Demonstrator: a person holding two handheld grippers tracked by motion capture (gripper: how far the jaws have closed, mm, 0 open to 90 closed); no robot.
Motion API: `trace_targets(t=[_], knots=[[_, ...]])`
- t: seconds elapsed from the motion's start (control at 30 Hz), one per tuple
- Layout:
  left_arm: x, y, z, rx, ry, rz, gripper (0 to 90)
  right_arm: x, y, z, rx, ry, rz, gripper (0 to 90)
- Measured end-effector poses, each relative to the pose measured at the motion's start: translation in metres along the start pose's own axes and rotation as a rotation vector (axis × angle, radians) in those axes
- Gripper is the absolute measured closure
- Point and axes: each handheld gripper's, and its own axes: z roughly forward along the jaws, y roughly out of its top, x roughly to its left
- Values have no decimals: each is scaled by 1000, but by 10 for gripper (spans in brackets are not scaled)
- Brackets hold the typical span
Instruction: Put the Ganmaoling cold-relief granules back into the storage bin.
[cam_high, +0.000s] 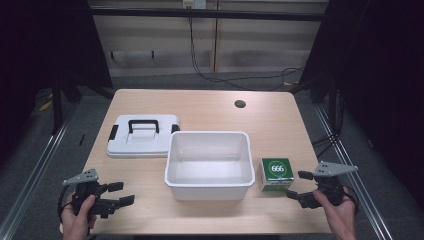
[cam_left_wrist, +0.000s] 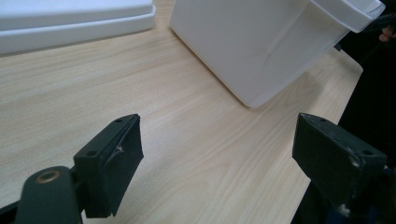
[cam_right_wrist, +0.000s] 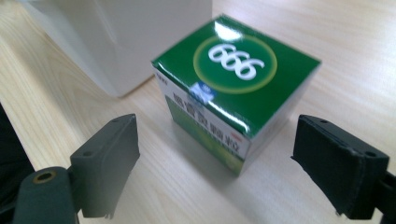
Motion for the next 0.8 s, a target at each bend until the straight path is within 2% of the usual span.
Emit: trace_targets(t=[0.1,0.17,0.23,0.27,0.33,0.4,0.47,0.63,0.73,0.8], knots=[[0,0,0,0,1,-5,161,1,8,-3,-24,21,-23,136],[-1,0,1,0,0,-5,161,0,13,-4,-40,37,0,134],[-1,0,0,0,1,-3,161,-1,20,-3,-48,74,25,137],[-1,0,0,3,1,1,161,0,23,-2,-44,70,20,136],[-1,0,0,0,2,-3,161,0,30,-1,-33,58,3,136],[-1,0,0,-1,2,-4,161,-1,35,-1,-38,72,-7,141],[0,0,0,0,-1,-2,161,-1,40,0,-24,38,-24,143],[-1,0,0,-1,-2,-6,161,-1,54,3,19,54,-100,135],[-1,0,0,-1,-2,-2,161,-2,60,3,20,80,-112,136],[-1,0,0,-1,-2,-2,161,-3,66,3,42,70,-131,134]])
